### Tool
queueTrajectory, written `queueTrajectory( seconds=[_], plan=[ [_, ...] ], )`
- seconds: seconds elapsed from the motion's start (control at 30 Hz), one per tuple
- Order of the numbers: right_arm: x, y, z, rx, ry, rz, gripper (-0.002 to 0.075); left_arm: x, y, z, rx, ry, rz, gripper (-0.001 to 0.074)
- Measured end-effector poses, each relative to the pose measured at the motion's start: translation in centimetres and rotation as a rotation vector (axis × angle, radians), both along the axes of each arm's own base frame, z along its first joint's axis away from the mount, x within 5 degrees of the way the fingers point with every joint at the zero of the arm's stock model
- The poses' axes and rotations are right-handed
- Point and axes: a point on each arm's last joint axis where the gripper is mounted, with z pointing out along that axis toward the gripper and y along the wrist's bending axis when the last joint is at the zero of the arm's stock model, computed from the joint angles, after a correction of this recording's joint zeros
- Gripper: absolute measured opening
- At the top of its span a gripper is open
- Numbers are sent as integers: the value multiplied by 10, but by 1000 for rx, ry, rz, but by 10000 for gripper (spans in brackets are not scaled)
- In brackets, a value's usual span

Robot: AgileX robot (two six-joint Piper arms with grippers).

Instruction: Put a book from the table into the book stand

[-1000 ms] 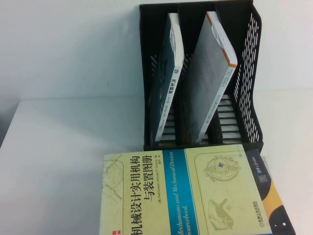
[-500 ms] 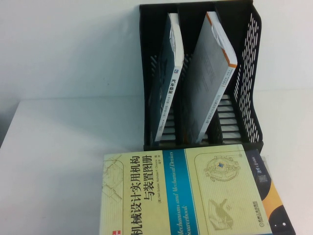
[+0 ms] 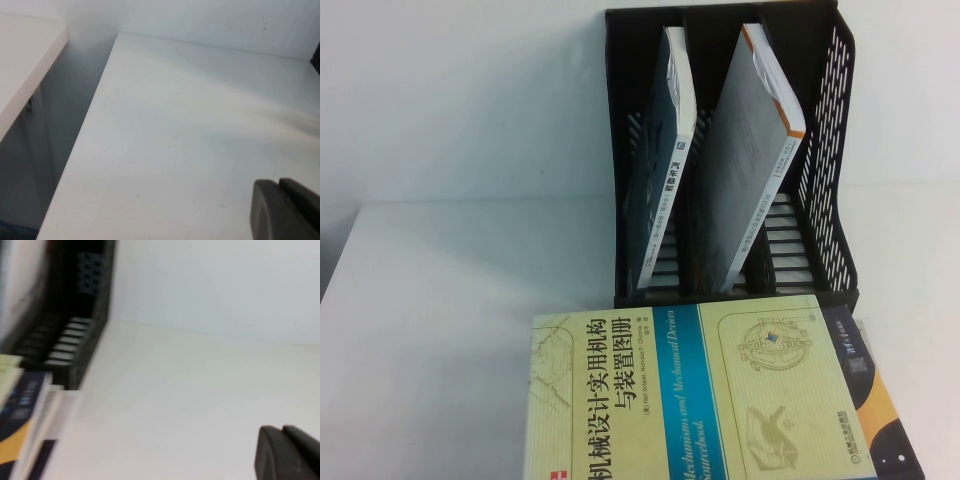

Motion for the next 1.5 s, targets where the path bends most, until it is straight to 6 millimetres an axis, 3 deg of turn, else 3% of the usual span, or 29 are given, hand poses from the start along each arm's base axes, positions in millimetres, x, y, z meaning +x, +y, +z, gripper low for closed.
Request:
queueTrajectory(
  seconds=[0.23, 0.4, 0.5, 0.63, 0.9, 1.27, 1.5],
  plan=[
    [-7, -17, 5, -143, -55, -267, -3, 0, 0, 0, 0, 2, 1, -2],
    [-20, -23, 8, -155, -124, -374, -3, 0, 0, 0, 0, 2, 1, -2],
    [-19, -21, 3, -75, -194, -408, -3, 0, 0, 0, 3, 2, 0, -2],
    [-4, -9, -21, 57, -285, -341, -3, 0, 0, 0, 3, 2, 0, -2],
    [23, 9, -107, 173, -326, -166, -3, 0, 0, 0, 3, 2, 0, -2],
    [15, 1, -137, 192, -78, -306, -3, 0, 0, 0, 4, 4, 1, -2],
    [14, 5, -139, 203, -32, -264, -3, 0, 0, 0, 4, 4, 1, -2]
  ],
)
